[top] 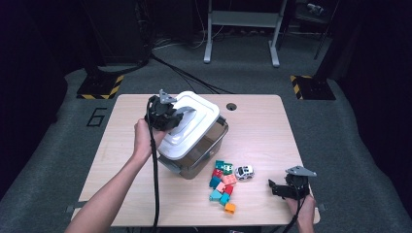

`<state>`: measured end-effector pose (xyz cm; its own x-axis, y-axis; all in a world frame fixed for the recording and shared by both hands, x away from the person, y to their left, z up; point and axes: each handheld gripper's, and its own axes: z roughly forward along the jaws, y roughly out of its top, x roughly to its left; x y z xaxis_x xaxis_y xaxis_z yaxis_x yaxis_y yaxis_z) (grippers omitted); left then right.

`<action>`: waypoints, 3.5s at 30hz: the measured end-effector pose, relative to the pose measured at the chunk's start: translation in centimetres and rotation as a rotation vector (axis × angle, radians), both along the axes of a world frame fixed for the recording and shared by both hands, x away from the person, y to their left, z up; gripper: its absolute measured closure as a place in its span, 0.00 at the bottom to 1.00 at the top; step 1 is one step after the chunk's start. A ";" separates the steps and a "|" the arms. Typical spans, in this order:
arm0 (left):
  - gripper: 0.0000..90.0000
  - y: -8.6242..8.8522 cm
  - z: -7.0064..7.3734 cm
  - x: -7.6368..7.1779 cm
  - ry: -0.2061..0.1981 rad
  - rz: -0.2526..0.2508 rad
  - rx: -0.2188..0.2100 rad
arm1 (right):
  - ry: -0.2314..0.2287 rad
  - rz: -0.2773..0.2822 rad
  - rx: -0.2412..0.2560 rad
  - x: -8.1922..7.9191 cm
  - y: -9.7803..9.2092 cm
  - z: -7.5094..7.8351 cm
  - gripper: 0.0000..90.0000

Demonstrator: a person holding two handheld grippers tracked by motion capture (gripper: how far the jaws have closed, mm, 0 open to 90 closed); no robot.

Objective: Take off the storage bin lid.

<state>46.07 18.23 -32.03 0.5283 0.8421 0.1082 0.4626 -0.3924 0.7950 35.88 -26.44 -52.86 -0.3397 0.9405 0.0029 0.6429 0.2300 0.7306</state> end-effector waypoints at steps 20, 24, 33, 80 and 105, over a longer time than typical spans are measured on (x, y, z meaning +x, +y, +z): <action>0.75 8.1 -0.1 0.8 -0.031 0.196 0.013 | -0.004 -0.001 0.003 0.0 0.0 0.0 0.10; 0.75 9.4 -0.9 1.0 -0.026 0.235 0.009 | -0.004 -0.001 0.003 0.0 0.0 0.0 0.10; 0.75 12.2 -3.4 1.7 -0.003 0.332 0.025 | -0.004 -0.001 0.003 0.0 0.0 0.0 0.10; 0.36 16.3 -15.6 1.6 0.177 0.528 -0.049 | 0.004 -0.003 0.003 0.0 0.0 0.0 0.10; 0.02 12.8 -15.4 -7.3 0.103 0.245 -0.074 | -0.002 -0.004 0.002 0.0 0.0 0.0 0.10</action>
<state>38.81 31.03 -47.47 0.3130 0.9498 -0.0026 0.6166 -0.2011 0.7612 35.86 -26.41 -52.87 -0.3356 0.9420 0.0044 0.6426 0.2255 0.7323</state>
